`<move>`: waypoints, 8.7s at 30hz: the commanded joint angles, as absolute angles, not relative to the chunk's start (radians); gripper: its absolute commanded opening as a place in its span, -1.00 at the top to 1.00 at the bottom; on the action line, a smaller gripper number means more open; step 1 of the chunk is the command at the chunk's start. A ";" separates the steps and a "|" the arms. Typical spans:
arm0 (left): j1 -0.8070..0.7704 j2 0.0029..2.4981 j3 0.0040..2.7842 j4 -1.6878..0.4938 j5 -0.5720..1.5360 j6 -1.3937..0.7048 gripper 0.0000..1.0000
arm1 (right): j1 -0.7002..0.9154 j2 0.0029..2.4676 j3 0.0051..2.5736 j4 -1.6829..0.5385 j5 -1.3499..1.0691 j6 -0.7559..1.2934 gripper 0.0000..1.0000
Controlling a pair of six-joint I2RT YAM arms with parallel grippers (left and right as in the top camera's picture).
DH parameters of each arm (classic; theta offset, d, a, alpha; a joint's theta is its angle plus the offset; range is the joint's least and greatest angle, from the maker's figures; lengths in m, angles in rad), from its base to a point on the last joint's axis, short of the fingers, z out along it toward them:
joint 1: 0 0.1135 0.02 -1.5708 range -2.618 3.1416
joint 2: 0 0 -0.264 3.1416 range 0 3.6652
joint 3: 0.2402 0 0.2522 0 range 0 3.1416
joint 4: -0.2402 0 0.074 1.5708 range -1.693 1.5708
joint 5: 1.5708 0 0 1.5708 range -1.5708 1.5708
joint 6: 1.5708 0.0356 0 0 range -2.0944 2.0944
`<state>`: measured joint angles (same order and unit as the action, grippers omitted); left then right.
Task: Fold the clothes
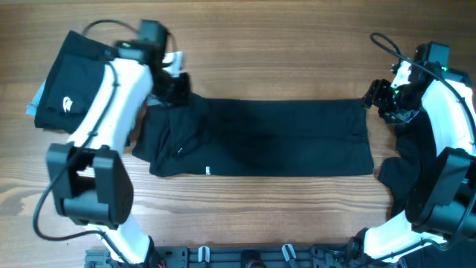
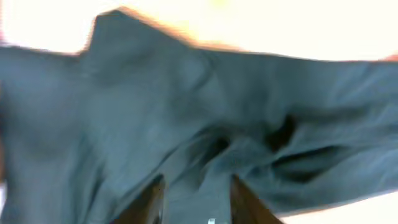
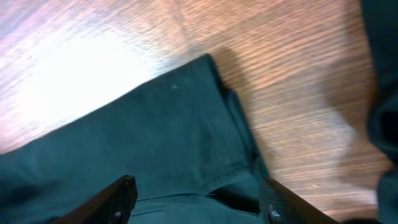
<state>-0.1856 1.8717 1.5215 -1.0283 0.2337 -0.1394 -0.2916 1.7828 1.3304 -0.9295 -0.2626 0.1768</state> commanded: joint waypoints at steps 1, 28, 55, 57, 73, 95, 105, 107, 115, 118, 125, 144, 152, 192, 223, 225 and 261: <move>-0.254 1.888 1.414 -0.897 0.188 -0.142 0.27 | -0.296 1.769 1.328 -0.935 -0.315 0.157 -0.35; -0.239 1.812 1.394 -1.031 0.183 -0.150 0.91 | -0.296 1.769 1.328 -0.930 -0.311 0.157 -0.32; -0.466 1.886 1.330 -1.056 0.348 -0.248 0.92 | -0.295 1.689 1.328 -0.962 -0.542 0.063 -0.23; -0.449 1.812 1.330 -1.073 0.347 -0.248 0.92 | -0.281 1.616 1.328 -0.958 -0.657 0.027 -0.24; -0.017 1.680 1.114 -0.929 0.249 -0.300 0.92 | 0.471 1.782 1.327 -0.594 -0.691 0.292 0.43; -0.048 1.751 0.873 -0.668 0.367 -0.323 0.92 | 0.578 2.062 1.327 -0.397 -0.788 0.393 0.91; -0.047 1.751 0.873 -0.638 0.366 -0.323 0.92 | 0.662 2.103 1.327 -0.129 -0.661 0.568 0.91; -0.047 1.751 0.873 -0.638 0.366 -0.323 0.92 | 0.672 2.143 1.327 -0.062 -0.657 0.623 0.92; -0.047 1.750 0.873 -0.627 0.367 -0.330 0.92 | 0.688 2.327 1.327 -0.031 -0.650 0.837 0.91; -0.047 1.748 0.879 -0.648 0.391 -0.349 0.92 | 0.688 2.330 1.327 -0.052 -0.636 0.841 0.91; -0.048 1.709 0.879 -0.877 0.484 -0.345 0.92 | 0.687 2.330 1.328 -0.071 -0.624 0.848 0.91; 0.069 1.495 0.854 -0.773 0.234 -0.322 0.92 | 0.687 2.330 1.328 -0.071 -0.628 0.849 0.91; 0.028 1.605 0.789 -0.675 0.369 -0.322 0.92 | 0.687 2.330 1.328 -0.071 -0.628 0.849 0.91; -0.154 1.618 0.746 -0.569 0.404 -0.375 0.92 | 0.687 2.330 1.328 -0.072 -0.628 0.845 0.92; -0.113 1.659 0.748 -0.579 0.356 -0.368 0.92 | 0.687 2.330 1.328 -0.072 -0.632 0.845 0.91; -0.142 1.658 0.748 -0.632 0.370 -0.379 0.92 | 0.687 2.330 1.328 -0.072 -0.632 0.845 0.92; -0.116 1.620 0.739 -0.654 0.415 -0.184 0.92 | 0.687 2.330 1.328 -0.072 -0.635 0.845 0.91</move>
